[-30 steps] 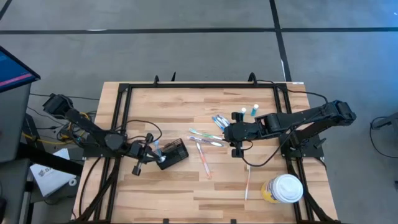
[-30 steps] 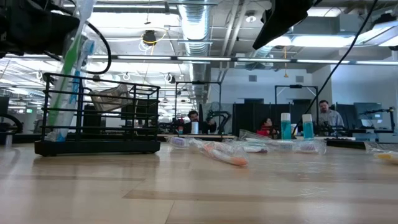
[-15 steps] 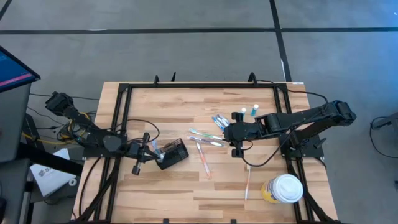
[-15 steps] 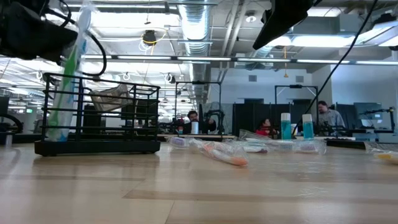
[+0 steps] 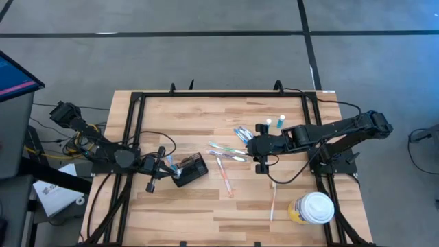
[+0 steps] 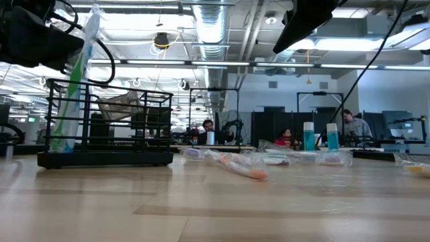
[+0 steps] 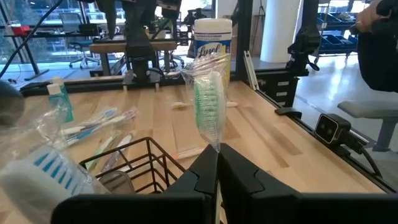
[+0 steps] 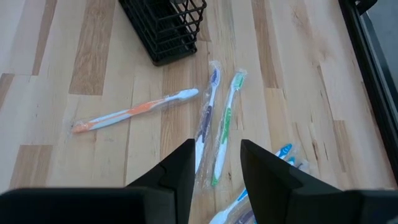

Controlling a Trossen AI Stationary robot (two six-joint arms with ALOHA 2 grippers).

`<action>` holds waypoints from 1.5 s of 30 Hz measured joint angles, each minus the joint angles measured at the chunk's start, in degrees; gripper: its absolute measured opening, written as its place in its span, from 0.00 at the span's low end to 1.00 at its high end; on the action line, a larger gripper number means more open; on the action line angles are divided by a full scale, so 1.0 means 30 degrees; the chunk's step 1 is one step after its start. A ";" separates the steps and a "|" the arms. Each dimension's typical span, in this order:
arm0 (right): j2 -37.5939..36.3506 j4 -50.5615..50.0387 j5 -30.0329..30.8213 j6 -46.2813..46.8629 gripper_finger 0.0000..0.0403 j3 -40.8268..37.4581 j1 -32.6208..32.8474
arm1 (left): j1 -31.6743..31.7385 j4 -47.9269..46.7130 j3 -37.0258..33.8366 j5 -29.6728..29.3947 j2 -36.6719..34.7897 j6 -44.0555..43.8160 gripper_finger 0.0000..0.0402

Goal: Pick & Place toothbrushing station
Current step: Put the top green toothbrush into the bottom left section of the mesh organizer, then put the left orange toothbrush into the bottom left section of the mesh organizer

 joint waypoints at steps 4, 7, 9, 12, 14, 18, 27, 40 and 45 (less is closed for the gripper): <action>0.0000 0.0000 0.0005 0.0000 0.29 0.0000 0.0000 | 0.0000 -0.0082 0.0000 0.0007 0.0000 -0.0110 0.01; 0.0000 0.0000 0.0000 0.0000 0.29 0.0000 0.0000 | 0.0000 -0.0398 0.0000 0.0007 0.0000 -0.0534 0.00; 0.0000 -0.0007 0.0007 0.0000 0.29 0.0000 0.0000 | 0.0000 -0.0515 0.0000 0.0007 0.0000 -0.0614 0.00; 0.0000 0.0000 0.0000 0.0000 0.29 0.0000 0.0000 | 0.0000 -0.0508 0.0000 0.0004 0.0000 -0.0634 0.00; 0.0000 0.0000 0.0005 0.0000 0.29 0.0000 0.0000 | 0.0000 -0.0507 0.0000 0.0007 0.0000 -0.0634 0.00; 0.0000 0.0000 0.0003 0.0000 0.29 0.0000 0.0000 | 0.0007 -0.0498 0.0000 0.0007 0.0000 -0.1128 0.00; 0.0000 0.0000 0.0004 0.0000 0.29 0.0000 0.0000 | 0.0007 0.0089 0.0000 0.0007 -0.0022 -0.1457 0.11; 0.0000 0.0000 0.0007 0.0000 0.29 0.0000 0.0000 | 0.0007 0.1931 0.0000 0.0150 -0.0029 -0.0060 0.32; 0.0000 0.0000 0.0002 -0.0007 0.29 0.0000 -0.0003 | 0.0007 0.3561 0.0000 0.0581 -0.0036 0.0583 0.33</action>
